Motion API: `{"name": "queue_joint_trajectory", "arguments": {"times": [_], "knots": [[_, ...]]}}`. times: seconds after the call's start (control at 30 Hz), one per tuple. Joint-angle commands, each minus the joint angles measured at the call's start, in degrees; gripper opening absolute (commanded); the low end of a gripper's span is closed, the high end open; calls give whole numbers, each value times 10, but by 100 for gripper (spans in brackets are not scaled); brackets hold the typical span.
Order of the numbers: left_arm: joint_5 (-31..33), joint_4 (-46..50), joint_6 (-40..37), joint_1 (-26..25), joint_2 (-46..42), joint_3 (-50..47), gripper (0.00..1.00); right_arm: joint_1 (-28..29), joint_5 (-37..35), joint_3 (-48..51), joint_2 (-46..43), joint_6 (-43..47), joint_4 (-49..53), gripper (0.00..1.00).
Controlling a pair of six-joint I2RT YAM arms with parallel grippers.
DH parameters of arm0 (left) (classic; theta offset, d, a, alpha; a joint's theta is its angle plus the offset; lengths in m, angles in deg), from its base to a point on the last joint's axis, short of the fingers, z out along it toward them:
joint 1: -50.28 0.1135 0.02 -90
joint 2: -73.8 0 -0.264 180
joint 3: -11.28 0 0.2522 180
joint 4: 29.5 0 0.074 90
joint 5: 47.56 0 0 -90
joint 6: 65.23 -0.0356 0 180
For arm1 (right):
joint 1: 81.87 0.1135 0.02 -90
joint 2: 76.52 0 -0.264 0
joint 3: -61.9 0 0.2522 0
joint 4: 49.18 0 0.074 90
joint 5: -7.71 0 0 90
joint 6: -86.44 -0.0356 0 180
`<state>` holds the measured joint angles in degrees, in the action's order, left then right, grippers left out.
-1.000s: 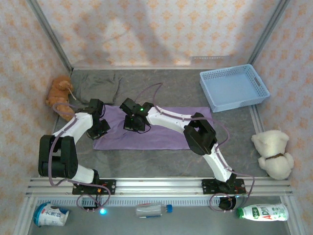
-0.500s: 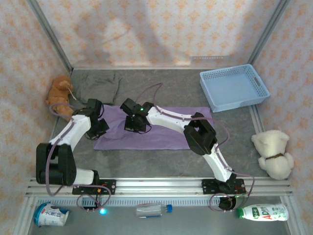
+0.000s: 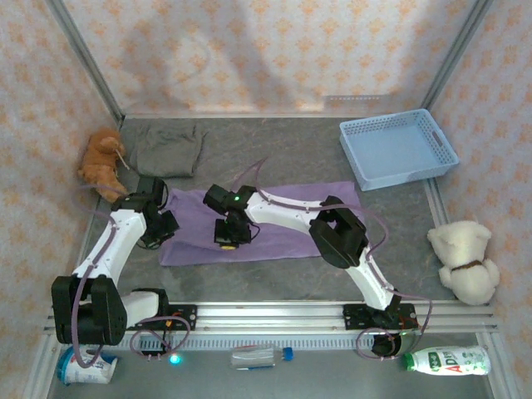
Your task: Fold and stack the mixed laundry pile
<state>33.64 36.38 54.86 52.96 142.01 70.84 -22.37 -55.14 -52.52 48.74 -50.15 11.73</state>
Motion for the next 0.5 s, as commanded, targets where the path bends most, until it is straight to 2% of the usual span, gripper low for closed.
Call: {"name": "queue_joint_trajectory", "arguments": {"times": [0.0,0.07,0.13,0.17,0.23,0.27,0.33,0.47], "knots": [[-9,10,2,2,11,-3,0,-2,-12,-12,-22,-1,32,8],[-14,11,2,2,9,-3,0,-2,-21,-24,-21,4,40,14],[-30,5,0,2,6,-4,0,-3,-26,-36,-16,12,55,31],[-34,9,1,2,7,0,10,-4,-38,-38,-17,15,62,40],[-34,12,2,2,10,9,47,-13,-57,-33,-30,18,64,51],[-36,9,2,2,11,13,60,-20,-68,-27,-40,19,63,53],[-40,-1,2,2,13,20,66,-39,-88,-14,-59,24,61,54],[-71,-46,40,0,28,25,64,-86,-141,-21,-71,62,85,49]]}}
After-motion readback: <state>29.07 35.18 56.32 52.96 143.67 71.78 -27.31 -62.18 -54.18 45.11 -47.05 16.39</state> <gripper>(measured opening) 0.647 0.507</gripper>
